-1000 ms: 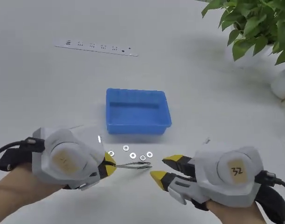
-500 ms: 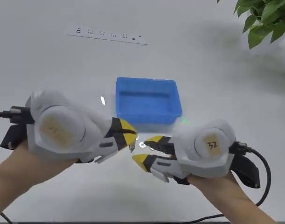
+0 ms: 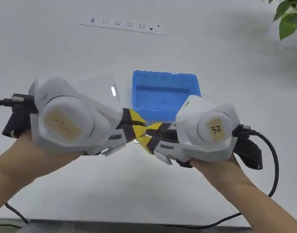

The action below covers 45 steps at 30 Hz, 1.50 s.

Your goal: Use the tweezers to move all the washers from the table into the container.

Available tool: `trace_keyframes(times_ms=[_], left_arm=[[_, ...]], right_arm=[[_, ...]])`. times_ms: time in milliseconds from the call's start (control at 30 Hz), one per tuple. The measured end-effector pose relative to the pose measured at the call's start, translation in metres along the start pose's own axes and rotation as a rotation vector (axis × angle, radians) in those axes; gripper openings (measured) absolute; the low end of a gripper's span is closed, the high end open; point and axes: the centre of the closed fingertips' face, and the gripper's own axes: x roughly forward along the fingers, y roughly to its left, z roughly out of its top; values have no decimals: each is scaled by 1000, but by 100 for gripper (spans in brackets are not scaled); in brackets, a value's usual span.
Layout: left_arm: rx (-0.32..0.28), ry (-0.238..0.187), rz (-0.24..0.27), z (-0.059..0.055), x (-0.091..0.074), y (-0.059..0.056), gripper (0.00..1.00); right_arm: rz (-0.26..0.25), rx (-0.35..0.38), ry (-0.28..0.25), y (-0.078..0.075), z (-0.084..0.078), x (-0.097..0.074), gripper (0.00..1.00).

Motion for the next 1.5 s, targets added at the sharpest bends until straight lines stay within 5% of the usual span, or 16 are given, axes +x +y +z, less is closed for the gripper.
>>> trace_keyframes(times_ms=[233,733,1067,1500], left_arm=[[-4,24,-15,-9,7,2,0],[-19,-1,2,-11,4,5,0],[-19,11,-5,-11,3,3,0],[42,0,-1,11,-7,3,0]], right_arm=[[23,14,19,-1,-7,9,8],[23,9,26,-2,-7,13,8],[22,-78,55,-1,-7,14,6],[-4,-136,38,-2,12,-4,5]])
